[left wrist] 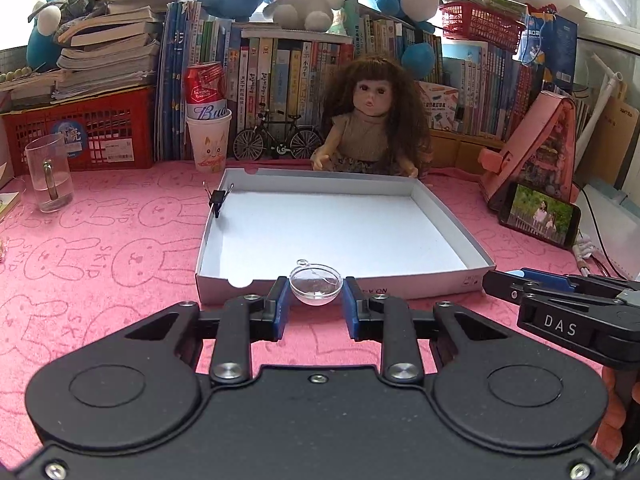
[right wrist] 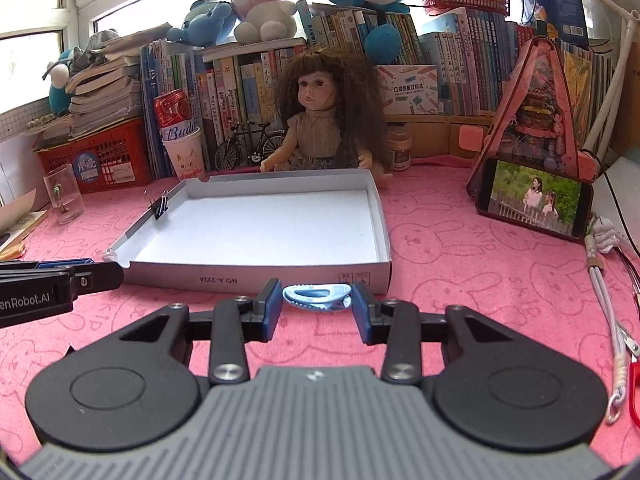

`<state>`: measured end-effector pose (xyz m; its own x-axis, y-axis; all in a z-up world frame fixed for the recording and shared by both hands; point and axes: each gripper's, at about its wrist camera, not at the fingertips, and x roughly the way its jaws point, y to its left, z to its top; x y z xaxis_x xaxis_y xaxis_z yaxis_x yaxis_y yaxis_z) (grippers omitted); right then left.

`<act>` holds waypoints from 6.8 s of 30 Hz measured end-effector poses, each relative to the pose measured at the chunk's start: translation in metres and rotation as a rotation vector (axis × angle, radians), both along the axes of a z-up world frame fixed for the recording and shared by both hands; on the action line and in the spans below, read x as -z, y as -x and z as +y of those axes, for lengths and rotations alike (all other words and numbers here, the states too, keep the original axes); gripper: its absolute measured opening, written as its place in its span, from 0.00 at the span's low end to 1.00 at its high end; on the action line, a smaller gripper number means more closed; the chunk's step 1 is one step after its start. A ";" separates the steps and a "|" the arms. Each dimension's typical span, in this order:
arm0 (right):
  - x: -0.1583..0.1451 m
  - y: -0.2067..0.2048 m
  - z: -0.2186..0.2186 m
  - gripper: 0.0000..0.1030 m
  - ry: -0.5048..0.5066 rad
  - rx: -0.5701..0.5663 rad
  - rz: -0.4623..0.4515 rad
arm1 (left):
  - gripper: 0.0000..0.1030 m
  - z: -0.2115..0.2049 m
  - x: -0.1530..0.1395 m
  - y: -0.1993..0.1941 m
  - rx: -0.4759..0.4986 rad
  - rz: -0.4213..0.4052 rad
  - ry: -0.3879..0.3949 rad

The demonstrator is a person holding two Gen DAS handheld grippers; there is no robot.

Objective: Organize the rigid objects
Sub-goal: 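Carry both items into the white tray and open both tools, then lift both open tools up and back out of the tray, then grasp the black binder clip with the left tool while the right tool grasps a brown acorn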

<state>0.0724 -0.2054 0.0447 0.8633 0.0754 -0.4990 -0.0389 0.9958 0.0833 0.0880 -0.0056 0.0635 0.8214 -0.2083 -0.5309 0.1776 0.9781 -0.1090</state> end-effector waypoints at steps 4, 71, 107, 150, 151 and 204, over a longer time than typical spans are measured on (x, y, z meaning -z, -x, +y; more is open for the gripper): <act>-0.007 -0.022 -0.001 0.43 -0.006 -0.015 0.002 | 0.25 0.002 -0.004 -0.025 -0.019 0.005 0.003; 0.016 -0.150 0.003 0.68 0.013 -0.064 0.252 | 0.42 -0.028 0.037 -0.143 -0.037 0.171 -0.025; -0.016 -0.064 -0.001 0.94 0.053 -0.056 0.051 | 0.84 -0.013 -0.001 -0.039 0.031 -0.087 -0.035; 0.030 0.031 -0.009 1.00 0.030 -0.014 -0.071 | 0.92 0.019 0.034 0.060 0.040 -0.096 -0.086; 0.032 0.032 -0.010 1.00 0.028 -0.010 -0.069 | 0.92 0.019 0.036 0.062 0.040 -0.097 -0.092; 0.062 0.053 0.008 0.26 0.266 -0.016 -0.051 | 0.24 0.022 0.070 0.068 -0.021 -0.072 -0.086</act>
<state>0.0197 -0.1976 -0.0176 0.8877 -0.0388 -0.4587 -0.0519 0.9817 -0.1834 0.0199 0.0165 -0.0063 0.8620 -0.1472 -0.4851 0.1617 0.9868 -0.0121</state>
